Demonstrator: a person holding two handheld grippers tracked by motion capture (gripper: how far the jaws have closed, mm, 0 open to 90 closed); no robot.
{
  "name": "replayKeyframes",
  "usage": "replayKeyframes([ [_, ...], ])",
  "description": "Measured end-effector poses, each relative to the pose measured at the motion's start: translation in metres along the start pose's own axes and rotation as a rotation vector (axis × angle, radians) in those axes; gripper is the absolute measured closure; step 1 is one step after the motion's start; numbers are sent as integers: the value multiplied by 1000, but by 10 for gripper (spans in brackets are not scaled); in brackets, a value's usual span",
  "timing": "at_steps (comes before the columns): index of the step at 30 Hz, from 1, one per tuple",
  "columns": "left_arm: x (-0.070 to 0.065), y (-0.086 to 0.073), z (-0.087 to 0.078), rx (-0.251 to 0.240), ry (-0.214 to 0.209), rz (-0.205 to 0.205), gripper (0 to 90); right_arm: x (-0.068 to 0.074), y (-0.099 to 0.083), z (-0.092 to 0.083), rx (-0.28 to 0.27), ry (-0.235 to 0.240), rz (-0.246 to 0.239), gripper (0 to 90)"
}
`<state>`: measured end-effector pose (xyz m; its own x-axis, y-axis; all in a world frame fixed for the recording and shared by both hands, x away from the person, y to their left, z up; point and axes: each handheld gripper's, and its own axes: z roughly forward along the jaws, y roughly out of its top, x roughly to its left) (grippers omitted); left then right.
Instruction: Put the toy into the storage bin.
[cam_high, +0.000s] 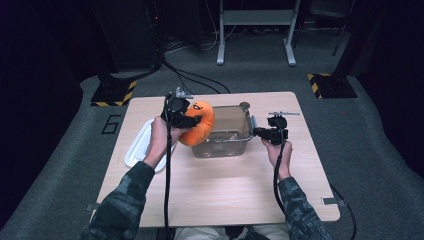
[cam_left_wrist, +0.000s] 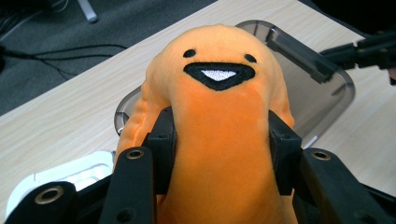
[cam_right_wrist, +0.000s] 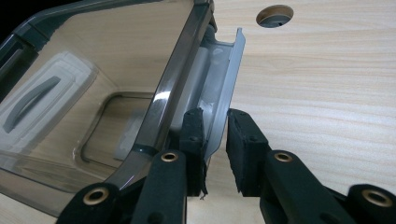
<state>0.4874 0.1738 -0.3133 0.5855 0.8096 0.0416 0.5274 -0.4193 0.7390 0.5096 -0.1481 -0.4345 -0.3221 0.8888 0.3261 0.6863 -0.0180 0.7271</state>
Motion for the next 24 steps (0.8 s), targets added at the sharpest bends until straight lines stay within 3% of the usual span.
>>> replayKeyframes([
  [7,5,10,19,14,10,-47,555,0,0,0,0,1,-3,766],
  [19,9,19,52,34,17,-180,554,2,-1,-1,-2,-12,-4,770],
  [24,6,18,61,49,60,-183,555,6,-5,-2,-15,-36,-9,769],
])
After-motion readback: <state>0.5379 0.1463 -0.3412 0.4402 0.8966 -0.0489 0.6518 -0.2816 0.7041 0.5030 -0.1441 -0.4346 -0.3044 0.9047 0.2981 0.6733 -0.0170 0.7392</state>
